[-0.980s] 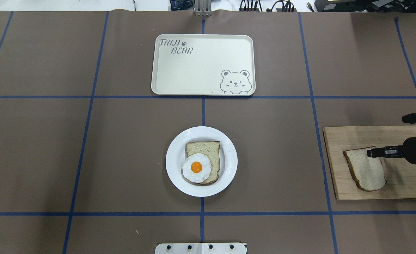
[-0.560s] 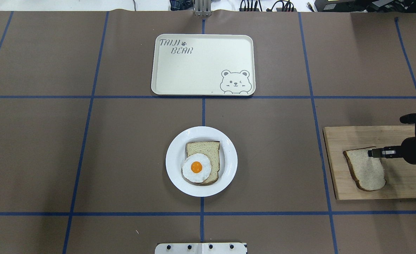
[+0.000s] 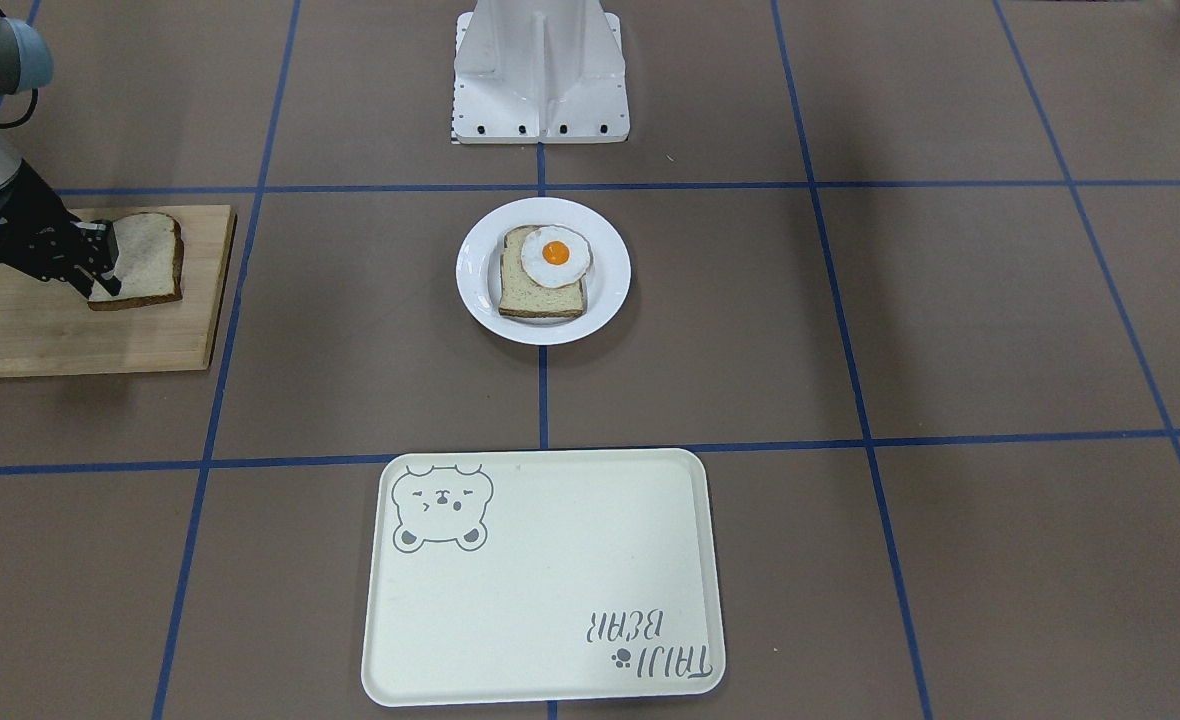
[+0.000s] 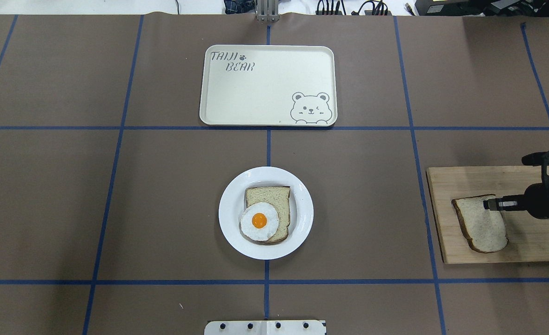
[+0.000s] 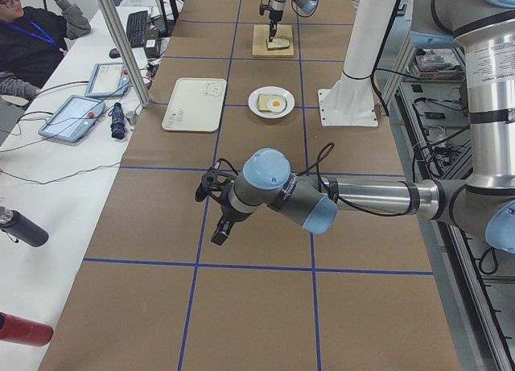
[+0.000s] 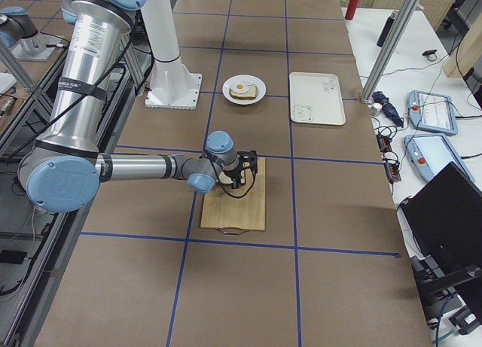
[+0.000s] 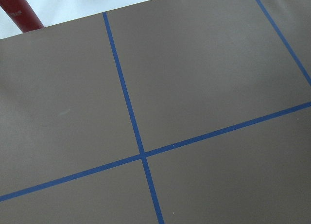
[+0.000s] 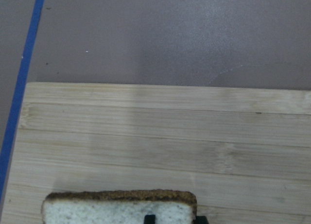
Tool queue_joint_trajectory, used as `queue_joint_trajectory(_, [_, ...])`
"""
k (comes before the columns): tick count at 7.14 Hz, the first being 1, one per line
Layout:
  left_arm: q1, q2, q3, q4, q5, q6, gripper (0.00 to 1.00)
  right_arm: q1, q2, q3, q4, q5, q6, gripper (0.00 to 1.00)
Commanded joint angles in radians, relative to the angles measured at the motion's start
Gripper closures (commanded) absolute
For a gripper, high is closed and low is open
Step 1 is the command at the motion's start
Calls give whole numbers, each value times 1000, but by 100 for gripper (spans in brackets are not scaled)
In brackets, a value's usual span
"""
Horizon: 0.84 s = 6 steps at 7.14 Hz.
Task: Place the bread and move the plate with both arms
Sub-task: 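Close the right gripper on the bread slice edge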
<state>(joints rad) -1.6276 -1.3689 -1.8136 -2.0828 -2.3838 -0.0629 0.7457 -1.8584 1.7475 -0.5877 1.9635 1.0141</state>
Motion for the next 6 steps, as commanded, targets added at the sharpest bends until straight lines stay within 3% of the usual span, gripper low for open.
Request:
queue_joint_trajectory(1, [0,1,2,0,0,0,2,0,-1,6,0,1,-40,100])
queue_joint_trajectory(3, [0,1,7,0,0,0,2,12,-2,9,0,26,-42,100])
queue_joint_trajectory(6, [0,1,4,1,0,-2,2,119,-11,-2,23,142,-149,100])
